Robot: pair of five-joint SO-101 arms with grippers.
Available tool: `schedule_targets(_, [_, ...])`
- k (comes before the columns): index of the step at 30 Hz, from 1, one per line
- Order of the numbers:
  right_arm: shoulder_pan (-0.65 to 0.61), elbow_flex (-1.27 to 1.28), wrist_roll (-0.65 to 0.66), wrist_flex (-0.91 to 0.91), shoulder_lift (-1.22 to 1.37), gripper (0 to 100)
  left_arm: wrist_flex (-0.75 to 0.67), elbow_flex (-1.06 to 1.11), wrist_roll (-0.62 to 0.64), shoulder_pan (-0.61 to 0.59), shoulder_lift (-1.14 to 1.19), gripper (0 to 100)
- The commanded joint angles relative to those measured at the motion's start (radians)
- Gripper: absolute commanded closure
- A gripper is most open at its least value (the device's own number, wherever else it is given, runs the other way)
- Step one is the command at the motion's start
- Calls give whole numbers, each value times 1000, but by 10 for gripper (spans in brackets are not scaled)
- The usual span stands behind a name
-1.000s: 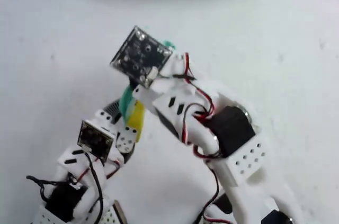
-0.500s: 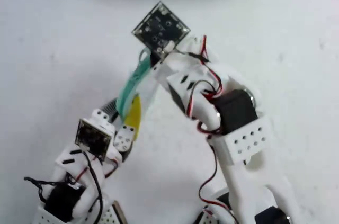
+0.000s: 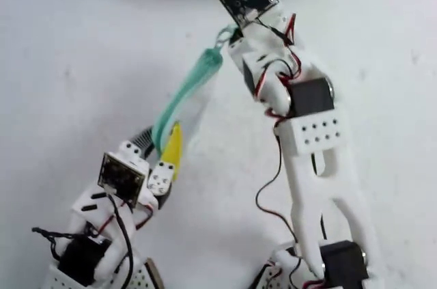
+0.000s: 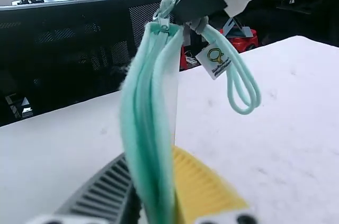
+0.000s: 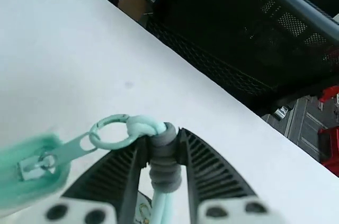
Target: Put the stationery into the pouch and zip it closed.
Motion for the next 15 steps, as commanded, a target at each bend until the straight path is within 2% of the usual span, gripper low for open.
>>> schedule_targets(1, [101, -23, -3, -71, 28, 981, 25, -25, -3, -7, 5, 979])
schedule_targets(12, [77, -28, -5, -22, 33, 972, 25, -23, -3, -7, 5, 979])
schedule_targets(15, [30, -29, -6, 87, -30, 852, 20, -21, -3, -8, 5, 977])
